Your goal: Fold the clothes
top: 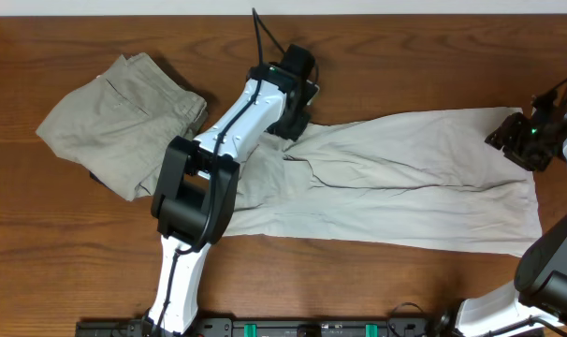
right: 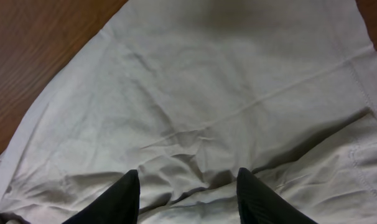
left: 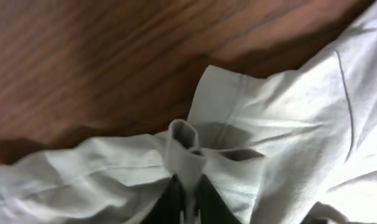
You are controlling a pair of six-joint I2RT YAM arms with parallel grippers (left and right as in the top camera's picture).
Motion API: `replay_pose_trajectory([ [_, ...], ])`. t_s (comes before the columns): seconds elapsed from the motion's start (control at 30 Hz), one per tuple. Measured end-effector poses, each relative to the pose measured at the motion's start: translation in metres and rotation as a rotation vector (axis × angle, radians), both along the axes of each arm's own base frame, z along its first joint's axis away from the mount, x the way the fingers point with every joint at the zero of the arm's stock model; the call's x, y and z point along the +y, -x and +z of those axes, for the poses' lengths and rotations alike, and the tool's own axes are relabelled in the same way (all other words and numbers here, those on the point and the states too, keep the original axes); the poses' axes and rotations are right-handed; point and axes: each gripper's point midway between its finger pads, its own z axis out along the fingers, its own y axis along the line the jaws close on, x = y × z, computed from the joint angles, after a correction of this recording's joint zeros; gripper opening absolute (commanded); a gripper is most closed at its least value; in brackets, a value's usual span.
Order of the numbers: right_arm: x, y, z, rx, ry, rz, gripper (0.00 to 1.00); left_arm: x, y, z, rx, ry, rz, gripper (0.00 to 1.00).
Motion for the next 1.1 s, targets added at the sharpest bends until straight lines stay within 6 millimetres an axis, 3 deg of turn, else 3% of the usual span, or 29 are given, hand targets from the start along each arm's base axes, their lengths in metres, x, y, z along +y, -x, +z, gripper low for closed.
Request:
replay_pose_trajectory([
  [0.1, 0.0, 0.0, 0.0, 0.002, -0.002, -0.007, 0.47, 0.002, 0.003, -0.001, 0.011, -0.006, -0.001, 0.06],
  [0.27, 0.0, 0.0, 0.0, 0.003, -0.004, -0.011, 0.47, 0.015, 0.028, -0.001, 0.117, -0.06, 0.0, 0.06],
  [0.4, 0.0, 0.0, 0.0, 0.002, -0.004, -0.012, 0.48, 0.019, 0.035, 0.011, 0.146, -0.074, 0.007, 0.06],
  [0.6, 0.0, 0.0, 0.0, 0.002, -0.005, -0.014, 0.49, 0.028, 0.054, 0.065, 0.137, -0.066, 0.029, 0.06],
  [0.73, 0.0, 0.0, 0.0, 0.002, -0.005, -0.014, 0.49, 0.038, 0.074, 0.086, 0.178, -0.085, 0.044, 0.06],
  [0.9, 0.0, 0.0, 0.0, 0.002, -0.005, -0.015, 0.48, 0.045, 0.092, 0.086, 0.253, -0.112, 0.082, 0.06],
  [1.1, 0.0, 0.0, 0.0, 0.003, -0.005, -0.015, 0.49, 0.038, 0.106, 0.087, 0.325, -0.063, 0.105, 0.06],
])
